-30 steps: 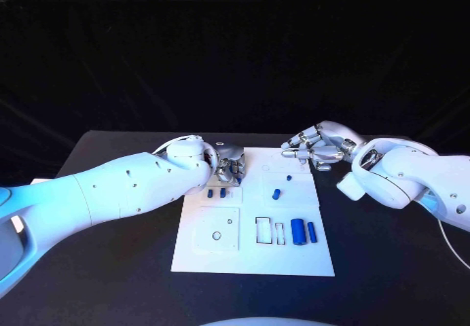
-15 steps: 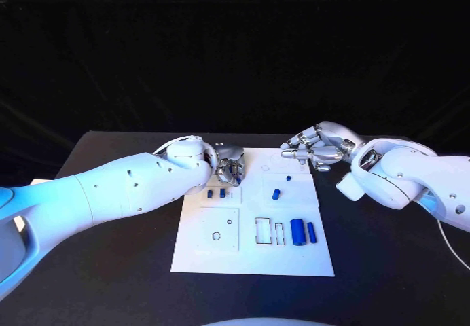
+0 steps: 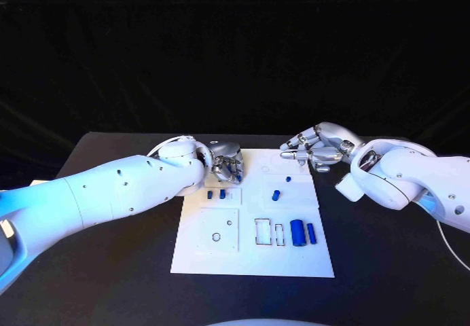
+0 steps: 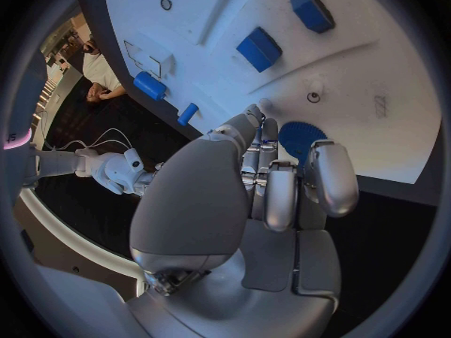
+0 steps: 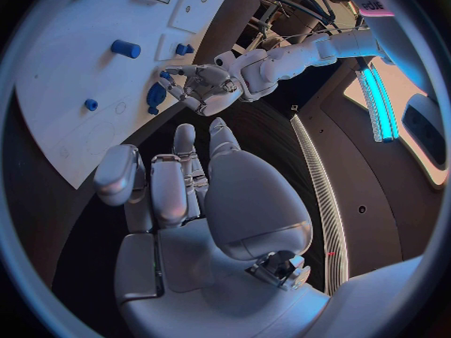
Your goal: Assemble the parts on the task board
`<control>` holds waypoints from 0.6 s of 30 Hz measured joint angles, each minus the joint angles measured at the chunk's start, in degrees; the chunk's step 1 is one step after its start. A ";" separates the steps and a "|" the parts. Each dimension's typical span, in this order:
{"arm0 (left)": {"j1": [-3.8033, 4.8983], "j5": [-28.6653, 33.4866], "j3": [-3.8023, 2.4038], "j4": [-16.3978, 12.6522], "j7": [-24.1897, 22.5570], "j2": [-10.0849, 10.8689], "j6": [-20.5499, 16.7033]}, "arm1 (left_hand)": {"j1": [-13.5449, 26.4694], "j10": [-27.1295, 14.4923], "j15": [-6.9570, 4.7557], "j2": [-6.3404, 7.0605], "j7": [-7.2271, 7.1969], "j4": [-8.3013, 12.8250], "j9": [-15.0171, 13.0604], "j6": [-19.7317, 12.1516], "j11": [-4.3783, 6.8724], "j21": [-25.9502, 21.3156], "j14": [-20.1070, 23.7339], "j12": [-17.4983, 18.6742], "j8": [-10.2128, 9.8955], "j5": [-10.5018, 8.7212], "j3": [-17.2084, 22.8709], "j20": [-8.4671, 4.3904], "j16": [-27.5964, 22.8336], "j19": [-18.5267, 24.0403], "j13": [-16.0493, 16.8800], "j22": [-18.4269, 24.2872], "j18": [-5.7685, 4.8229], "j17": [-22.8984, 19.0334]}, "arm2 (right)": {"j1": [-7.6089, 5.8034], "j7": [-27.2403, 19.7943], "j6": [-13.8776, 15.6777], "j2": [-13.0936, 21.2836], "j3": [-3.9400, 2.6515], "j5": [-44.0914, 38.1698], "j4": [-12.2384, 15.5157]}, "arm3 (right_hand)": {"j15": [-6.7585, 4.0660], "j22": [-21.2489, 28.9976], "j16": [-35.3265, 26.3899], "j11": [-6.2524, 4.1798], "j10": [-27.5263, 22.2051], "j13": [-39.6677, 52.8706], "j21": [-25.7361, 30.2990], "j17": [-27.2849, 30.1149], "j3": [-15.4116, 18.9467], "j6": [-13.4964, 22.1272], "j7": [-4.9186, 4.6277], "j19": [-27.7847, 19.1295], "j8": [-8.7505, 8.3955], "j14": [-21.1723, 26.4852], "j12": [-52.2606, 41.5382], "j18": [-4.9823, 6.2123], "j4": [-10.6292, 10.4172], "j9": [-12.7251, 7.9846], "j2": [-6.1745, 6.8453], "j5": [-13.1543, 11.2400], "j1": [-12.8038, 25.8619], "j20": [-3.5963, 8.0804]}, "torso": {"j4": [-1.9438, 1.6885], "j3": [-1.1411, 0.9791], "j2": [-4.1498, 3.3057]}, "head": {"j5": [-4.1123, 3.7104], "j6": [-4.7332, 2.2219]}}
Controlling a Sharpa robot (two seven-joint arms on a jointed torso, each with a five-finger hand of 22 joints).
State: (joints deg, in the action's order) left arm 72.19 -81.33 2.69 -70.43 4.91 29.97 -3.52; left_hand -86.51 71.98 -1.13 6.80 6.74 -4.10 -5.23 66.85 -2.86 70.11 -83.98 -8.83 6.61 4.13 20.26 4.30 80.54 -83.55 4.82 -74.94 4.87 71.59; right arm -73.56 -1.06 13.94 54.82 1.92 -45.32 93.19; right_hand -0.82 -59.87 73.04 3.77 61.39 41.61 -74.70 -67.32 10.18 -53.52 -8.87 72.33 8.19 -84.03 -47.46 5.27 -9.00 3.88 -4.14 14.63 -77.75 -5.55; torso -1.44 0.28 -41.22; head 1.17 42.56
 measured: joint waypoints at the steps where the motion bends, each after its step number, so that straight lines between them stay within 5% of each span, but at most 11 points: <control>1: 0.01 0.26 -0.25 -0.42 -0.08 0.43 -0.13 | 0.00 0.00 0.00 0.00 0.00 0.00 0.00 0.00 0.00 0.00 0.00 0.00 0.00 0.00 0.00 0.00 0.00 0.00 0.01 0.00 0.00 0.00 | 0.00 0.00 0.00 0.00 0.00 0.00 0.00 | 0.00 0.00 0.00 0.00 0.00 0.00 0.00 0.00 0.00 0.00 0.00 0.00 0.00 0.00 0.00 0.00 0.00 0.00 0.00 0.00 0.00 0.00 | -0.01 0.00 0.01 | 0.00 -0.04; 8: 0.85 1.94 -1.29 -3.73 -0.27 4.42 -0.34 | 0.53 0.11 0.00 0.53 0.00 0.23 0.00 0.00 -0.11 0.23 0.00 0.29 0.00 0.00 0.55 0.00 0.00 0.00 0.07 0.01 0.01 -0.19 | 0.00 -0.01 0.00 0.07 0.00 0.00 -0.07 | 0.00 0.00 0.00 0.00 0.00 0.00 0.00 0.00 0.00 0.00 0.00 0.00 0.00 0.00 0.00 0.00 0.00 0.00 0.00 0.00 0.00 0.00 | -0.09 -0.05 0.07 | 0.06 -0.21; 18: 0.83 3.22 -1.33 -4.68 0.04 7.69 1.32 | 1.13 0.20 0.00 1.13 0.00 0.40 0.08 0.00 -0.21 0.23 0.00 0.68 -0.44 0.00 0.72 0.01 0.00 0.01 0.11 0.01 0.00 -0.54 | 0.00 -0.01 0.00 0.15 0.00 0.00 -0.14 | 0.00 0.00 0.00 0.01 0.00 0.00 0.00 0.00 0.00 0.00 0.00 0.00 0.00 0.00 0.00 0.00 0.00 0.00 0.00 0.00 0.00 0.00 | -0.33 -0.12 0.18 | 0.02 -0.03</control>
State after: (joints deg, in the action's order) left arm 73.02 -78.11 1.36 -75.11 4.94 37.65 -2.20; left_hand -85.38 72.18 -1.12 7.94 6.74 -3.70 -5.15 66.85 -3.07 70.34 -83.98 -8.15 6.17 4.14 20.98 4.30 80.54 -83.54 4.93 -74.93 4.87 71.06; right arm -73.56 -1.06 13.94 54.97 1.92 -45.32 93.04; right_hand -0.82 -59.87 73.04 3.78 61.40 41.61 -74.70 -67.32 10.18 -53.52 -8.86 72.33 8.19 -84.03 -47.46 5.27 -9.00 3.88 -4.14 14.63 -77.75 -5.55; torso -1.77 0.16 -41.04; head 1.19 42.53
